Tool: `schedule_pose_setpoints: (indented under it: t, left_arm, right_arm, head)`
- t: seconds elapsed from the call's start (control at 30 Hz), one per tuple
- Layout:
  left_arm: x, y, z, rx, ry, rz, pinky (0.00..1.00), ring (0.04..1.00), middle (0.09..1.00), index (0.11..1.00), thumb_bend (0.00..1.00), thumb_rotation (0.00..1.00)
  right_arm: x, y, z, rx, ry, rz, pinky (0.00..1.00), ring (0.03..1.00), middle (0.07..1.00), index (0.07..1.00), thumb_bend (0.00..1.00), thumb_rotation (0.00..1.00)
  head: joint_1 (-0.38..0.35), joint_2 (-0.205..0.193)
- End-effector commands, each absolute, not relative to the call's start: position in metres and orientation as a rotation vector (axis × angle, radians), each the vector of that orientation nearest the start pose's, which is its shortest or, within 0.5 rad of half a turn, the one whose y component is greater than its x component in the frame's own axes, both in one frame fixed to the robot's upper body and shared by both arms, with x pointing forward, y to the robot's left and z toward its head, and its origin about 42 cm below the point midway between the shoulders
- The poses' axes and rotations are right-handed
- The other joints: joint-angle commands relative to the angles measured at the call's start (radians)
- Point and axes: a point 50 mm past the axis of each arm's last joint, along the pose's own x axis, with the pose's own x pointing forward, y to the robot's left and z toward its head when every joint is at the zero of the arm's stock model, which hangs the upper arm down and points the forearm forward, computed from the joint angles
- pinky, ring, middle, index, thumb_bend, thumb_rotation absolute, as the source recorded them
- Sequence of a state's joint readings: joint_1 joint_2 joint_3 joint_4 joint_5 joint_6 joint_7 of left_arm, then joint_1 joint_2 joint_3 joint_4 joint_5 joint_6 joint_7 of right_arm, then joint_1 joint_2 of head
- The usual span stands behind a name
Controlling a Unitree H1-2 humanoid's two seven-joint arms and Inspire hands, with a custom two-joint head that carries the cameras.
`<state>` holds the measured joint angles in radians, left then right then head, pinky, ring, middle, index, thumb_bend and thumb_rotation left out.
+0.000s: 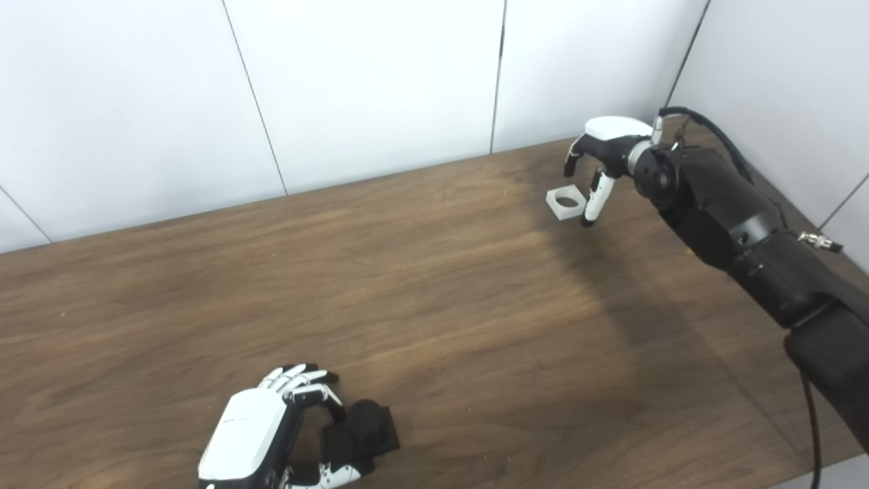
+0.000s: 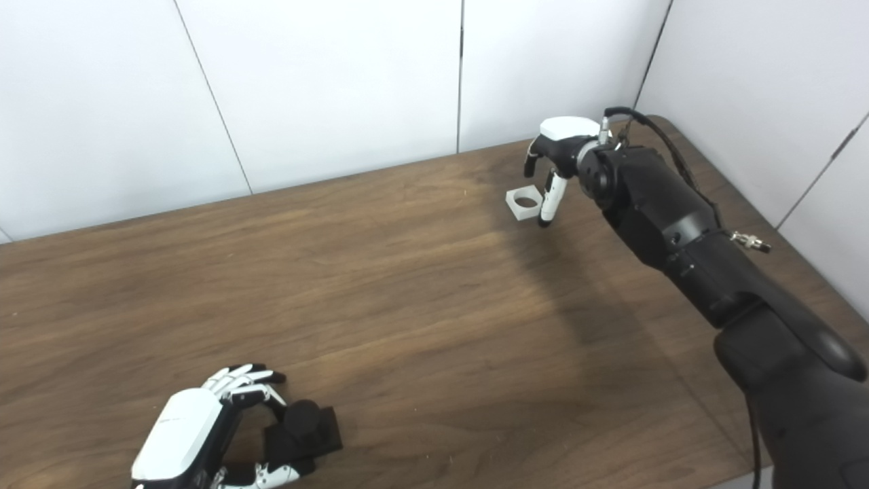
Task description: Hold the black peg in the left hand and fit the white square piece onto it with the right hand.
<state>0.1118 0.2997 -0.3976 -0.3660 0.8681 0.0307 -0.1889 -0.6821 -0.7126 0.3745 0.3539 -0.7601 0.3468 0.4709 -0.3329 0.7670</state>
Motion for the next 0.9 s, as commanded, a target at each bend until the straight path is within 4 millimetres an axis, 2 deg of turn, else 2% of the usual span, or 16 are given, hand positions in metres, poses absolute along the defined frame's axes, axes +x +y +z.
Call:
schedule_pose_setpoints:
  t: [0.0,0.1,0.5,0.87]
  left_arm:
    - [0.208,0.182,0.13,1.101,-0.175,-0.564,0.91,0.857,0.773,0.487,0.52,0.04]
    - [0.208,0.182,0.129,1.093,-0.178,-0.558,0.9,0.855,0.77,0.487,0.52,0.04]
    - [0.207,0.18,0.128,1.103,-0.177,-0.566,0.9,0.856,0.771,0.487,0.52,0.04]
    - [0.205,0.179,0.131,1.102,-0.173,-0.569,0.9,0.86,0.774,0.487,0.52,0.04]
  right_arm:
    - [0.474,-0.381,0.296,-1.542,0.272,0.077,0.93,0.96,0.873,0.674,0.84,0.12]
    - [0.474,-0.38,0.291,-1.538,0.262,0.08,0.9,0.95,0.862,0.665,0.85,0.12]
    - [0.476,-0.374,0.283,-1.516,0.252,0.098,0.91,0.951,0.859,0.649,0.86,0.12]
    - [0.472,-0.387,0.275,-1.498,0.317,0.071,0.9,0.95,0.881,0.659,0.85,0.13]
  head:
    - [0.002,0.003]
    - [0.003,0.004]
    - [0.011,0.009]
    - [0.008,0.018]
